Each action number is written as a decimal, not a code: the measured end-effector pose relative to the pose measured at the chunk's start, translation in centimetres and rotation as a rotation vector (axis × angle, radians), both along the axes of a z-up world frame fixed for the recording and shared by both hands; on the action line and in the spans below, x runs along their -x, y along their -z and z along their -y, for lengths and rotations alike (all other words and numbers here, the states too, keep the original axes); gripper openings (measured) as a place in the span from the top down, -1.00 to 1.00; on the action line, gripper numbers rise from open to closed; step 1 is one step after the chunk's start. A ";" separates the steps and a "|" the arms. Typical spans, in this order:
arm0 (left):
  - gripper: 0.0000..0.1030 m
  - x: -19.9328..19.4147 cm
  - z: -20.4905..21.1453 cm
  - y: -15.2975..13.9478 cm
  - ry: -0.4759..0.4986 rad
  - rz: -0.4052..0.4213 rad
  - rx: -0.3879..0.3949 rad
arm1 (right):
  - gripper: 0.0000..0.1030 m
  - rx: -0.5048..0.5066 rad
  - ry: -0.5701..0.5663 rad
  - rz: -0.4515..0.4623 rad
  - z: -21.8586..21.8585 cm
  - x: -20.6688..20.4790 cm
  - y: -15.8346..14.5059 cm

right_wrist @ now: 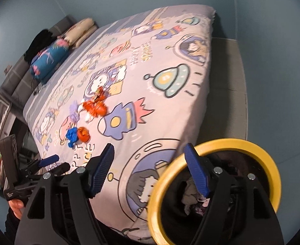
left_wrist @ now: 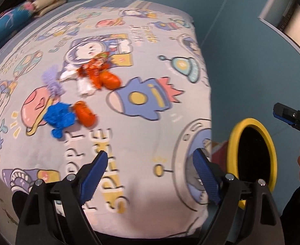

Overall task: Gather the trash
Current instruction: 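Move both open tools back over the trash pile on the bed, then grasp the blue glove with the left tool while the right tool grasps the orange peel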

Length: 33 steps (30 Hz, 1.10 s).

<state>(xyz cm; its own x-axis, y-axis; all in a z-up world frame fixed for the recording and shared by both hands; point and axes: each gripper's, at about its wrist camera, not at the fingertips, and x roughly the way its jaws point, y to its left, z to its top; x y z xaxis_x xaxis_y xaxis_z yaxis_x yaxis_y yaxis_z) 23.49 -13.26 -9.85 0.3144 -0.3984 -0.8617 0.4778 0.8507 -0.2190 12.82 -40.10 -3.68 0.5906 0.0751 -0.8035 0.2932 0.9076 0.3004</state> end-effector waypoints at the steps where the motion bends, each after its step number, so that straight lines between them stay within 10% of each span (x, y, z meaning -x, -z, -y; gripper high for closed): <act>1: -0.58 -0.5 -0.7 0.3 -0.017 -0.004 -0.001 | -0.31 0.002 -0.018 -0.006 -0.6 -0.8 0.2; 33: -0.58 -14.0 -16.0 7.8 -0.369 -0.159 0.027 | -0.33 0.088 -0.343 -0.243 -14.1 -25.0 11.6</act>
